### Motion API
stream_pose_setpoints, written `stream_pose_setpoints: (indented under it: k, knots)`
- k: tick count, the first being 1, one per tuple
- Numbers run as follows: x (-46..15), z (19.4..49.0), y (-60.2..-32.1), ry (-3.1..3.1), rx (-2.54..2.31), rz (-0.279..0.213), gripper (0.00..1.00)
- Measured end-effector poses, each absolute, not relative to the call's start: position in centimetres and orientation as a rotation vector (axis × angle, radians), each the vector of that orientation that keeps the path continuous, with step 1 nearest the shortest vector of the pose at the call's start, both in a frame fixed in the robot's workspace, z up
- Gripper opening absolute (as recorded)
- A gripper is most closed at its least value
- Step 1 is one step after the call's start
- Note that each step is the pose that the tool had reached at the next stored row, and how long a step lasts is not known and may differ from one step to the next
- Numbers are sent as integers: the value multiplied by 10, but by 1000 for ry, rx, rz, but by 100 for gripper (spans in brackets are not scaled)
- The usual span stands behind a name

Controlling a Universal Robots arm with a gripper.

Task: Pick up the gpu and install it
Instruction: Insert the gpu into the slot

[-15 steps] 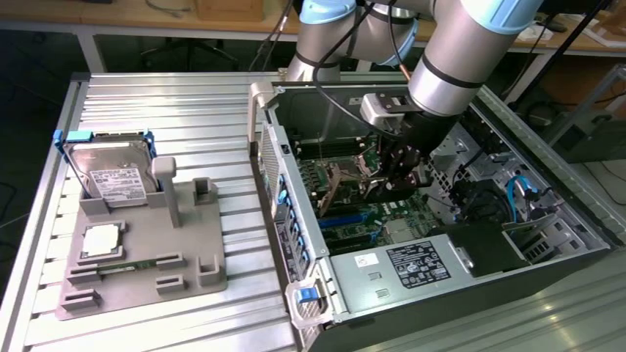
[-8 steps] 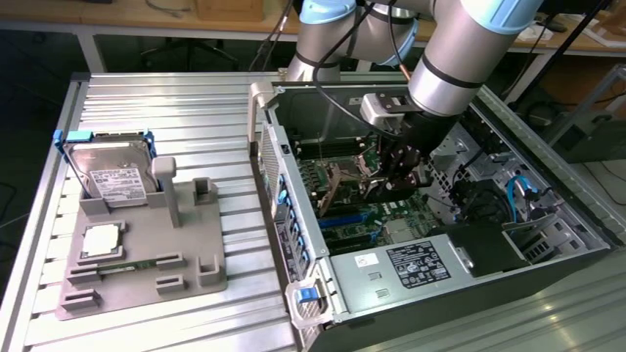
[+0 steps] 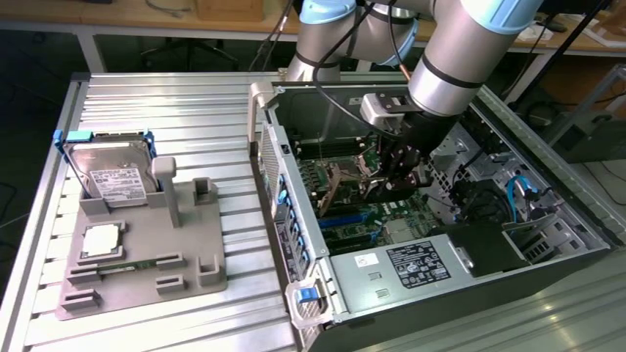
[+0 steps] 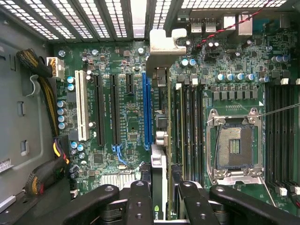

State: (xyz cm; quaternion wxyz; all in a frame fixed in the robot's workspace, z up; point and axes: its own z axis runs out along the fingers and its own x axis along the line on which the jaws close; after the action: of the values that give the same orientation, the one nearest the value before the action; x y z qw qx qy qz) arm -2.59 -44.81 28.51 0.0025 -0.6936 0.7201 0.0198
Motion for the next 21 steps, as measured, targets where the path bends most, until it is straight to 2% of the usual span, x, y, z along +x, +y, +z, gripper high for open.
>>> stream_pose_setpoints:
  k: [21]
  knots:
    - [-43, 285, -448, 2192, -2233, 48, 27]
